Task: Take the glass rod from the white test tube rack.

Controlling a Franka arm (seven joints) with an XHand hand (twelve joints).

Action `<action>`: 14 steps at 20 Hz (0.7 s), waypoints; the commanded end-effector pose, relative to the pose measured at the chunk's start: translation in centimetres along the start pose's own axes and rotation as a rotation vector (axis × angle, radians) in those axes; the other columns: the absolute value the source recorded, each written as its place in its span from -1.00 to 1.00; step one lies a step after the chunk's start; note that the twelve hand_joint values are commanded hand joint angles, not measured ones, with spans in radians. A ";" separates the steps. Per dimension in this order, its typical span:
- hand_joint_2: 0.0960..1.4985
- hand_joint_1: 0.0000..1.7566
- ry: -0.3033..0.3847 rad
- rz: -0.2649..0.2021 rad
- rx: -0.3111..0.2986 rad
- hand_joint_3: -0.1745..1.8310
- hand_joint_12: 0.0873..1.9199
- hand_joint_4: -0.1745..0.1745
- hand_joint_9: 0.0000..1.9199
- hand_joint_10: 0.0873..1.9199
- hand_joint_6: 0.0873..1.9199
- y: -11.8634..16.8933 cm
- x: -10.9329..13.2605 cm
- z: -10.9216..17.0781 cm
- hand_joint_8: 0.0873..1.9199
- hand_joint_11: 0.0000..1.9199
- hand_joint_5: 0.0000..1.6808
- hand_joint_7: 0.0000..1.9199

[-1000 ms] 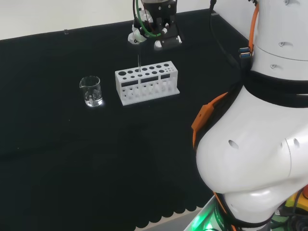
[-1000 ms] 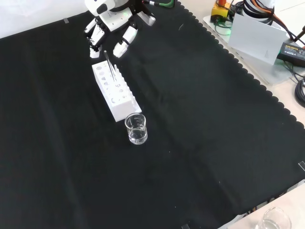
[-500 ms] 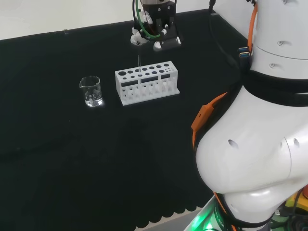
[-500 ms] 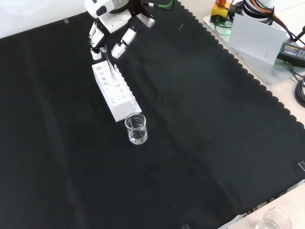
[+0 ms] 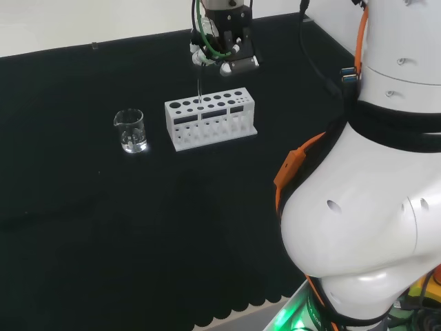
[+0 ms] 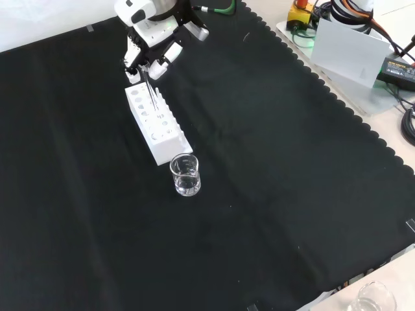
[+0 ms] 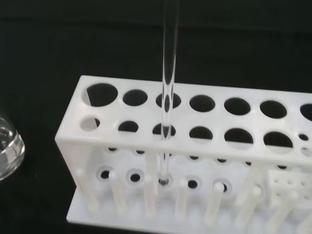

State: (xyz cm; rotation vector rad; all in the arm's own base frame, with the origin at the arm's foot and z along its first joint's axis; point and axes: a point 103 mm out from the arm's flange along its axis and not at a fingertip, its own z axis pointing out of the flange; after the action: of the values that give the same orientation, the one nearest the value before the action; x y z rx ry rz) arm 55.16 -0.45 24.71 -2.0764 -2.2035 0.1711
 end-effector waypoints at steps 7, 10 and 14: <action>0.61 0.25 0.005 -0.020 -0.043 -0.85 -0.15 -0.99 0.45 -0.61 0.31 0.2 0.9 0.2 -0.18 0.47 -0.06 -0.19; 0.57 0.28 0.031 -0.020 -0.170 -0.85 -0.28 -1.00 0.50 -0.58 0.22 -0.2 1.0 0.0 -0.14 0.57 0.01 -0.08; 0.52 0.41 0.064 -0.052 -0.388 -0.98 -0.45 -0.06 0.56 -0.44 -0.01 -0.8 1.4 -0.8 -0.15 0.60 0.18 0.15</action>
State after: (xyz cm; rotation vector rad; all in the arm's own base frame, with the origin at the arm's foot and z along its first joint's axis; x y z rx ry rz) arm 55.07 0.44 24.52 -2.0879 -2.2589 0.0535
